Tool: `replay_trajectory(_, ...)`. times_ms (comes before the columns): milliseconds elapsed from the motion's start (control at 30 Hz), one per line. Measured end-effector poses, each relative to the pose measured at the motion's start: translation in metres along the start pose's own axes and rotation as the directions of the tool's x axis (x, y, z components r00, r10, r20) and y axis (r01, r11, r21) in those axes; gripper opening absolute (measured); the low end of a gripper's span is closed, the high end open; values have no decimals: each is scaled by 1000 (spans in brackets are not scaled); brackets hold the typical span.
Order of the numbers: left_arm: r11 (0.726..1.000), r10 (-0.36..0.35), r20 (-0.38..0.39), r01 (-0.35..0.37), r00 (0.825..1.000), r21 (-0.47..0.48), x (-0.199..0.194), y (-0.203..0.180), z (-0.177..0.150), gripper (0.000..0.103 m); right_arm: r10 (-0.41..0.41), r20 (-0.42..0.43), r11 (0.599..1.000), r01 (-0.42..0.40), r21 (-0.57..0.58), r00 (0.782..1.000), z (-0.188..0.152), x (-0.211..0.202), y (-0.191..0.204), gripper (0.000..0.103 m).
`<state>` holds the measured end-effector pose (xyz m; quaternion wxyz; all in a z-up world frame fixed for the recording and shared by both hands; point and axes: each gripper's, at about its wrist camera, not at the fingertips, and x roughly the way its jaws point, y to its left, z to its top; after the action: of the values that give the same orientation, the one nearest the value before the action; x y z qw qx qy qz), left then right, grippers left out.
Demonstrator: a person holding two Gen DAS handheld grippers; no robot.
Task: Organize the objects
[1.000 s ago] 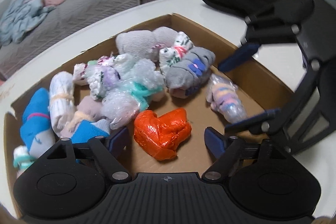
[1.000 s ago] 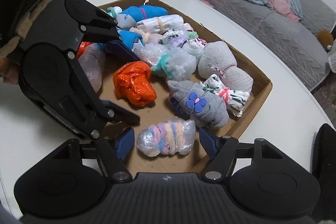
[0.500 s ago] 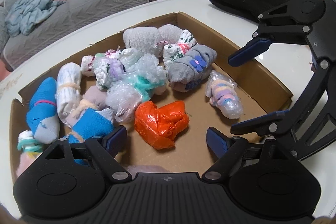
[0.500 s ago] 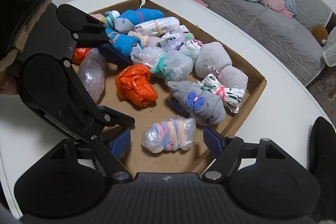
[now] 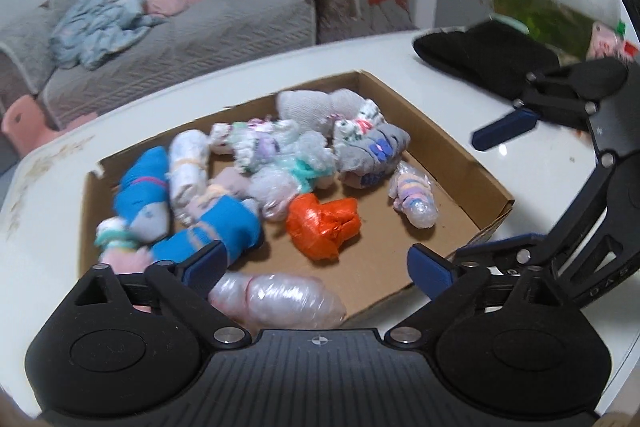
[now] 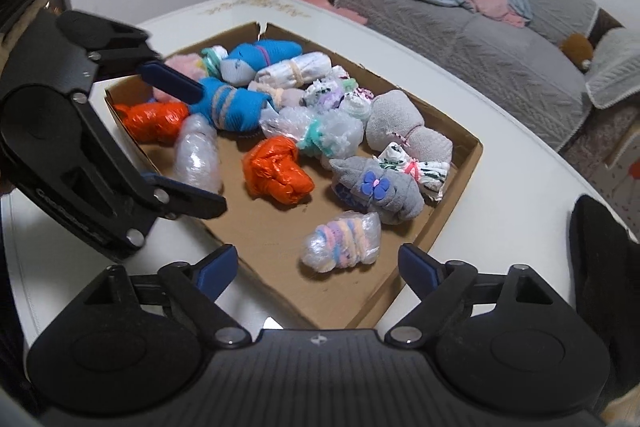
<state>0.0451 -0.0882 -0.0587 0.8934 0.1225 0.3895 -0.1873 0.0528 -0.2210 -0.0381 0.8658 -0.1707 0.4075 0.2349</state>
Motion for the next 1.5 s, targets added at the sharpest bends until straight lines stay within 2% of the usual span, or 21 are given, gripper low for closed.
replay_trajectory(67, 999, 24, 22, -23, 999, -25, -10, 1, -5, 103, -12, 17, 1000, 11, 22, 1000, -2, -5, 5, 93)
replay_trajectory(367, 982, 89, 69, -76, 994, -174, -43, 22, -29, 102, -74, 74, 977, 58, 205, 994, -7, -14, 24, 98)
replay_trajectory(633, 957, 173, 82, -148, 981, -251, -62, 43, -48, 102, -90, 119, 959, 54, 280, 989, 0, -14, 51, 102)
replay_trajectory(767, 952, 196, 89, -168, 977, -258, -68, 50, -57, 102, -82, 148, 945, 30, 325, 986, 2, -13, 59, 102)
replay_trajectory(967, 949, 202, 114, -165, 973, -268, -75, 56, -67, 102, -74, 155, 944, 19, 329, 985, 4, -12, 70, 102)
replay_trajectory(1167, 948, 202, 118, -164, 972, -271, -76, 57, -66, 102, -76, 153, 941, 20, 338, 985, 4, -12, 73, 102)
replay_trajectory(1500, 946, 232, 90, -203, 969, -251, -71, 58, -62, 102, -75, 158, 939, 16, 343, 985, 5, -11, 71, 102)
